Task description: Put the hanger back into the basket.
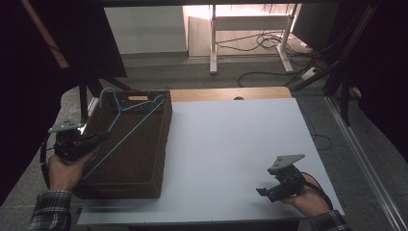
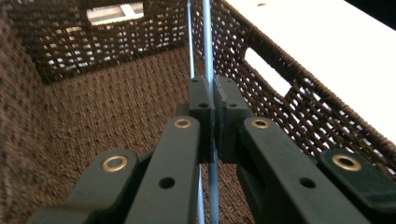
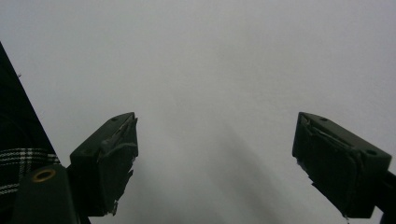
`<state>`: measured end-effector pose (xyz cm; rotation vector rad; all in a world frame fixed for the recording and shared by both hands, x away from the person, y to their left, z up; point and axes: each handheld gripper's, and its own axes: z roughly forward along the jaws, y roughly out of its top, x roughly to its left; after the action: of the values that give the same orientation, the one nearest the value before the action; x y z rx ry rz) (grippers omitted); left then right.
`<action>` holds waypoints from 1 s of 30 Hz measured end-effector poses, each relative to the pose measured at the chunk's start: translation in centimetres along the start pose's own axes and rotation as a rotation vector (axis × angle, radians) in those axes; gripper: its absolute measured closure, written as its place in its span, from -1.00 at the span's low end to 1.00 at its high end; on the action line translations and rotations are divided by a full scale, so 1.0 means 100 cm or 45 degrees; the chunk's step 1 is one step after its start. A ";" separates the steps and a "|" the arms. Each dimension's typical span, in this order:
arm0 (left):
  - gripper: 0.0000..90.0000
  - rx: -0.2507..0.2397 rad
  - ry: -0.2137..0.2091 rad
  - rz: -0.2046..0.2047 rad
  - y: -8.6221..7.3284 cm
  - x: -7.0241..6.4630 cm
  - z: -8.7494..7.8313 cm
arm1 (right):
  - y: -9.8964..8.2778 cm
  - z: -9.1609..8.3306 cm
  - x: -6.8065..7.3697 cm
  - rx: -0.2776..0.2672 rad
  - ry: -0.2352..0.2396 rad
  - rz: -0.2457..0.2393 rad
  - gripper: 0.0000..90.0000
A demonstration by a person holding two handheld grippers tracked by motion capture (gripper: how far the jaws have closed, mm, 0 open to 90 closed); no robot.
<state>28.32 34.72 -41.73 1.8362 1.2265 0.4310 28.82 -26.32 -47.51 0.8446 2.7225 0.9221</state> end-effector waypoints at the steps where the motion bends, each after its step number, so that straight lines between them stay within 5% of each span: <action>1: 0.95 0.003 -0.005 -0.003 -0.001 0.001 0.002 | 0.000 0.000 0.000 0.002 0.000 -0.003 -0.67; 14: 0.95 0.053 -0.011 -0.062 -0.006 0.012 0.021 | -0.001 0.001 0.000 0.015 0.005 -0.007 -0.67; 20: 0.95 0.148 0.051 -0.055 -0.010 0.012 0.030 | -0.001 0.002 0.000 0.020 0.004 -0.013 -0.67; 25: 0.92 0.163 0.130 -0.043 -0.009 0.013 0.029 | -0.001 0.002 0.000 0.022 0.007 -0.013 -0.67; 30: 0.28 0.093 0.207 -0.046 -0.009 0.016 0.021 | -0.001 0.002 0.000 0.022 0.006 -0.013 -0.67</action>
<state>29.93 35.25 -43.93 1.8666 1.3990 0.5301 28.82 -26.34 -47.73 0.8324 2.7403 0.9010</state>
